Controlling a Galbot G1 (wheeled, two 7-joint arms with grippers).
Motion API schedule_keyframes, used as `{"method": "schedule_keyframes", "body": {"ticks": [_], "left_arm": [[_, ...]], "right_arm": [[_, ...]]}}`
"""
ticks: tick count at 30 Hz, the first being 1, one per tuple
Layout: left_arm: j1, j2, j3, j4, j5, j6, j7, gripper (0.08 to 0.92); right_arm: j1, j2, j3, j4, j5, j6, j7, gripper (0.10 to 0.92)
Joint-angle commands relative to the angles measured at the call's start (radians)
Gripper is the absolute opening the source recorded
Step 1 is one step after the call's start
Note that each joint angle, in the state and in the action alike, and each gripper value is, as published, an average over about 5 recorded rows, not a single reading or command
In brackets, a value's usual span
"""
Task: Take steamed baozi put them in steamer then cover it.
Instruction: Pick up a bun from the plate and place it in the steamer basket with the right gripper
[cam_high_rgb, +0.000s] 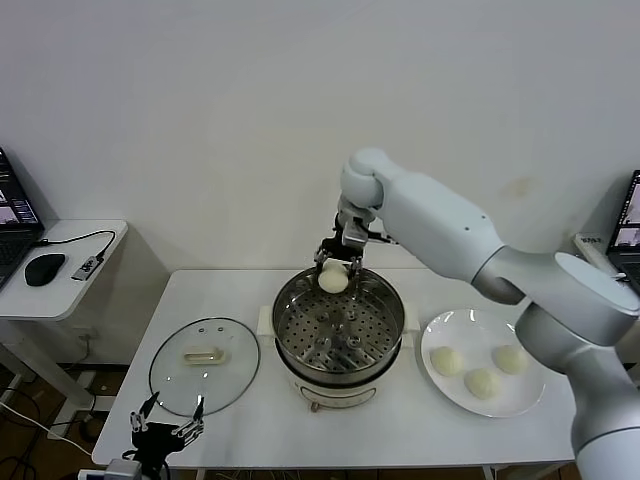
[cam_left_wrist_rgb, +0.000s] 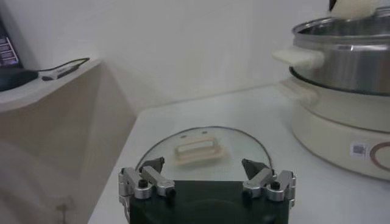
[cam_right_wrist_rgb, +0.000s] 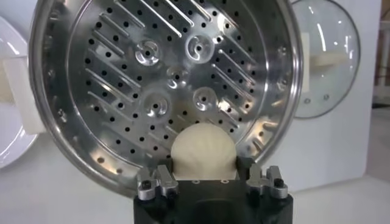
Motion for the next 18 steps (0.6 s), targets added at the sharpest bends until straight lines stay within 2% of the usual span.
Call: {"method": "schedule_keyframes", "body": {"ticks": [1, 18], "left_arm": [[-0.002, 0.001, 0.002, 0.005, -0.003, 0.001, 0.001, 0.823], [-0.006, -0.007, 0.011, 0.024, 0.009, 0.0, 0.0, 0.823]], "right_arm": [[-0.042, 0.003, 0.016, -0.005, -0.067, 0.01, 0.003, 0.628], [-0.087, 0.027, 0.035, -0.044, -0.124, 0.01, 0.086, 0.631]]}}
